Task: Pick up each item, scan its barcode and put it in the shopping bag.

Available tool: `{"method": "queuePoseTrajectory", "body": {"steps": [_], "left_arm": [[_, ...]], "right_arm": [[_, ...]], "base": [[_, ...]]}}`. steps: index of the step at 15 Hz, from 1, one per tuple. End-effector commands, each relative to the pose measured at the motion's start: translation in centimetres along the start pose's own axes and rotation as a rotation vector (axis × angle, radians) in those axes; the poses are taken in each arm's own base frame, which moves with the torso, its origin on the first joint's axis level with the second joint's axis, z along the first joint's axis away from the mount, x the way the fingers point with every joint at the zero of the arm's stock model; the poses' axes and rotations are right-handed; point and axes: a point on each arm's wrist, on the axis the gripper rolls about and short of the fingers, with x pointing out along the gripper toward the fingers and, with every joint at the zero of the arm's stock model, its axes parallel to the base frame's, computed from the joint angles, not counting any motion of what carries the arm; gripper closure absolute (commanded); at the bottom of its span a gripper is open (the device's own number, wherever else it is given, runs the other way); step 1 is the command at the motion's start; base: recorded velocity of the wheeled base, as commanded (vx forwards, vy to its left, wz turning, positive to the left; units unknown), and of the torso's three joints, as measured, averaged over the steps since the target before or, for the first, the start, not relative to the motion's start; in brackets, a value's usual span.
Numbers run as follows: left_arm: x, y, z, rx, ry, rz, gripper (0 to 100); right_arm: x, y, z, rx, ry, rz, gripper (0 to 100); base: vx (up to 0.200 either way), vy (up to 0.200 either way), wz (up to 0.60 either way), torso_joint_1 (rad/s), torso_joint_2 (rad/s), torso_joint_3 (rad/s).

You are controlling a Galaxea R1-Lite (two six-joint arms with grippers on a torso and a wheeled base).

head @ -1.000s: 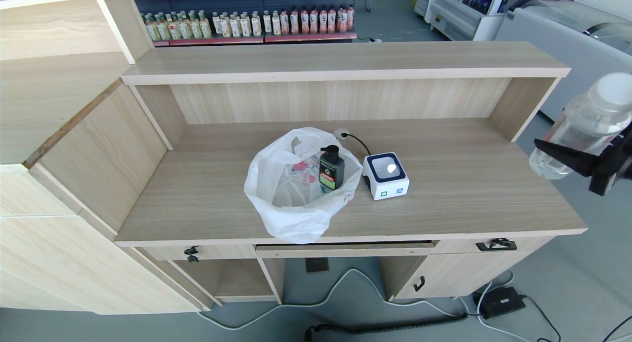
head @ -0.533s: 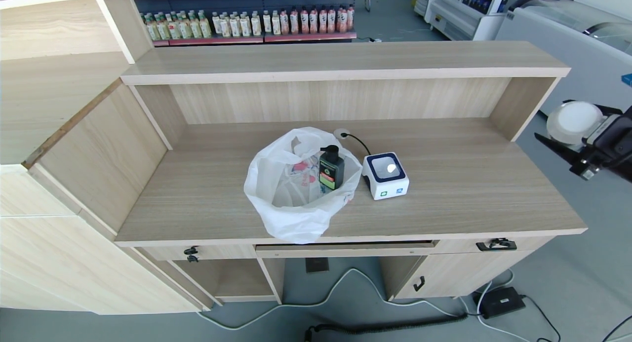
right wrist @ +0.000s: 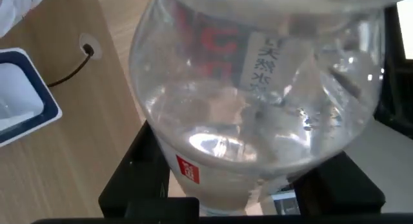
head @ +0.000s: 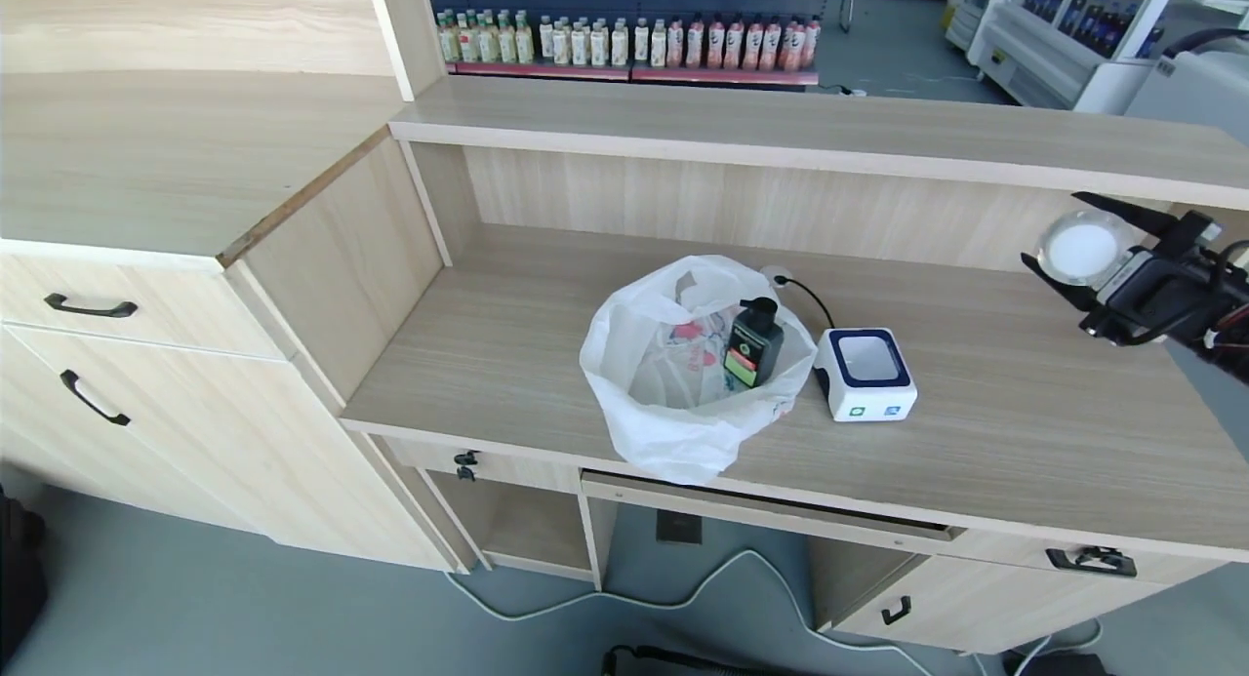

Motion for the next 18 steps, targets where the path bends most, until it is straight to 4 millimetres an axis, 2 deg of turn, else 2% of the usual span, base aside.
{"method": "queuePoseTrajectory", "body": {"steps": [1,4,9,18], "left_arm": [[0.0,0.0,0.0,0.000,-0.001,0.000,0],[0.0,0.0,0.0,0.000,-0.001,0.000,0],[0.0,0.0,0.0,0.000,-0.001,0.001,0],[0.0,0.0,0.0,0.000,-0.002,0.001,0]], "right_arm": [[1.0,2.7,-1.5,0.024,-0.005,0.041,100],[1.7,5.7,-2.3,0.053,-0.043,0.095,100],[1.9,8.6,-2.3,0.056,-0.161,0.145,100],[1.7,11.1,-2.8,0.066,-0.186,0.189,100]], "base": [[0.000,0.000,0.00,0.000,0.00,0.000],[0.000,0.000,0.00,0.000,0.00,0.000],[0.000,0.000,0.00,0.000,0.00,0.000],[0.000,0.000,0.00,0.000,0.00,0.000]]}}
